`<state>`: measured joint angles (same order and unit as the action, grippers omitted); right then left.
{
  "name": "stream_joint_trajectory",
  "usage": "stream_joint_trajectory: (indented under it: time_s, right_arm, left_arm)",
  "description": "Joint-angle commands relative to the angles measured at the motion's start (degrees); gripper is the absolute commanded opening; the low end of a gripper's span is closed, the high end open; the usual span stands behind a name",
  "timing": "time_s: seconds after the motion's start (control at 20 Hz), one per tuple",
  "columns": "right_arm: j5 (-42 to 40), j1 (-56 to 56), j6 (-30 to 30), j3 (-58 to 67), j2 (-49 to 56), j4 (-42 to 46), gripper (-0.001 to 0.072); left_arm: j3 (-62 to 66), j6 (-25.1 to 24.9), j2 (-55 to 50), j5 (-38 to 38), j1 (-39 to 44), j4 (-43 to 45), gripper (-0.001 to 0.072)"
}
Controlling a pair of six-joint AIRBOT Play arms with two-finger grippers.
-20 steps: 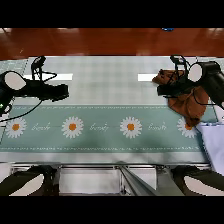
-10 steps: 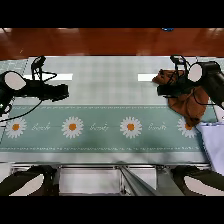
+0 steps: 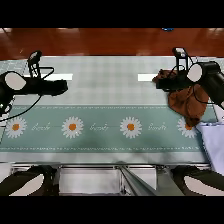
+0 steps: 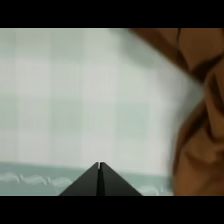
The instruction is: Fold the shirts.
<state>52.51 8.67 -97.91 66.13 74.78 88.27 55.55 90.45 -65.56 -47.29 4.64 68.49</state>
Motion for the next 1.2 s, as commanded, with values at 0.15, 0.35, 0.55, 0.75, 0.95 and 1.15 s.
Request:
stream_joint_trajectory:
  time_s: [0.15,0.35,0.55,0.75,0.95,1.15]
  right_arm:
    - [-6.3,-4.5,-2.1,8.9,-0.7,13.0,0.0414]
    - [0.7,-14.9,-3.9,9.0,1.1,13.7,0.0414]
    - [-0.4,-20.6,-3.8,7.4,9.6,7.5,0.0414]
    - [-5.2,-21.2,-3.8,7.7,17.6,3.4,0.0413]
    - [-5.9,-21.2,-3.4,7.8,22.9,-1.0,0.0285]
    - [-3.6,-21.2,2.8,11.3,20.7,-6.3,0.0026]
  left_arm:
    - [8.0,0.1,0.7,5.7,-4.8,1.6,0.0318]
    - [6.4,0.3,4.3,5.4,-9.0,1.6,0.0497]
    - [-0.9,0.0,3.9,1.9,-8.9,1.7,0.0505]
    - [-4.2,0.1,3.8,2.0,-8.9,1.6,0.0505]
    - [-4.3,0.1,3.8,2.1,-8.5,1.4,0.0504]
    - [-3.6,-3.4,4.5,1.7,-8.6,3.4,0.0504]
